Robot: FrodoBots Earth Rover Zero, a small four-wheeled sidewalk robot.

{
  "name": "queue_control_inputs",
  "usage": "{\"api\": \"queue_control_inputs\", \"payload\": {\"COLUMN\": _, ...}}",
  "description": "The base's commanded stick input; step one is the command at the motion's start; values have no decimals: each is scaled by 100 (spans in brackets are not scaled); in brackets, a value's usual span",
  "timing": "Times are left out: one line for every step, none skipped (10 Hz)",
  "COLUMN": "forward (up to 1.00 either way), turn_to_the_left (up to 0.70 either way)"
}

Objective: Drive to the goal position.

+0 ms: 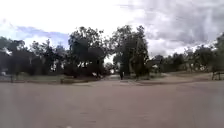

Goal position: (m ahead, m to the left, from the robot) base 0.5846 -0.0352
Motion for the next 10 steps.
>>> {"api": "queue_control_inputs", "payload": {"forward": 100, "turn_to_the_left": 1}}
{"api": "queue_control_inputs", "payload": {"forward": 100, "turn_to_the_left": 1}}
{"api": "queue_control_inputs", "payload": {"forward": 100, "turn_to_the_left": 1}}
{"api": "queue_control_inputs", "payload": {"forward": 100, "turn_to_the_left": 1}}
{"api": "queue_control_inputs", "payload": {"forward": 100, "turn_to_the_left": 1}}
{"api": "queue_control_inputs", "payload": {"forward": 100, "turn_to_the_left": 1}}
{"api": "queue_control_inputs", "payload": {"forward": 100, "turn_to_the_left": 1}}
{"api": "queue_control_inputs", "payload": {"forward": 100, "turn_to_the_left": 1}}
{"api": "queue_control_inputs", "payload": {"forward": 100, "turn_to_the_left": 1}}
{"api": "queue_control_inputs", "payload": {"forward": 100, "turn_to_the_left": 7}}
